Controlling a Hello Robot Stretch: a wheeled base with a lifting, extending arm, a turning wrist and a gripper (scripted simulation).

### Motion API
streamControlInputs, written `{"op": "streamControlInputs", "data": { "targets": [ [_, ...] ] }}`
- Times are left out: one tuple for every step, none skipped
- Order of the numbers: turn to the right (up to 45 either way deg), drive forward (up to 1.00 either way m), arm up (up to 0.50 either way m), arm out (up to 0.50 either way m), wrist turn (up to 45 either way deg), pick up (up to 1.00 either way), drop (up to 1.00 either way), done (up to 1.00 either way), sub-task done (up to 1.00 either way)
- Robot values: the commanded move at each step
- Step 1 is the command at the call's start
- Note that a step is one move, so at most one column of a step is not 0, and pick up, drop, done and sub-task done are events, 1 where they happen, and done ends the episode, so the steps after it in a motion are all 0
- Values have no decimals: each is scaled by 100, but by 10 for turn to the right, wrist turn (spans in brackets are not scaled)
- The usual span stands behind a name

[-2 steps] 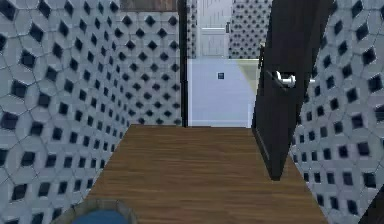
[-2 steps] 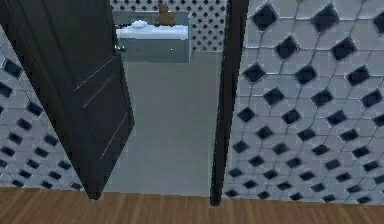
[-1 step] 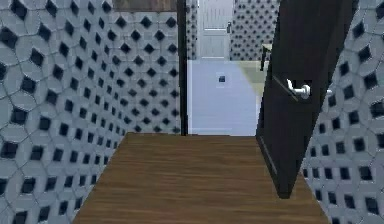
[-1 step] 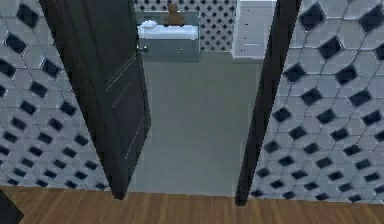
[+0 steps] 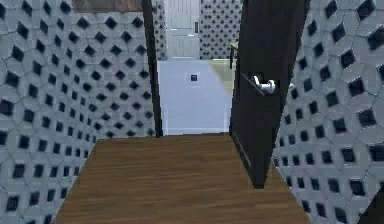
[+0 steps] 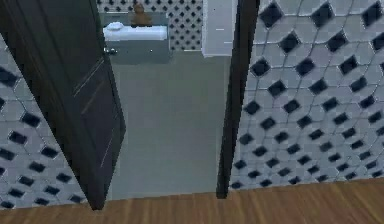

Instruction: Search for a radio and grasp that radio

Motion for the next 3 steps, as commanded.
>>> {"op": "streamControlInputs", "data": {
  "targets": [
    [0, 100, 0, 0, 0, 0, 0, 0, 0],
    [0, 95, 0, 0, 0, 0, 0, 0, 0],
    [90, 0, 0, 0, 0, 0, 0, 0, 0]
  ]
}}
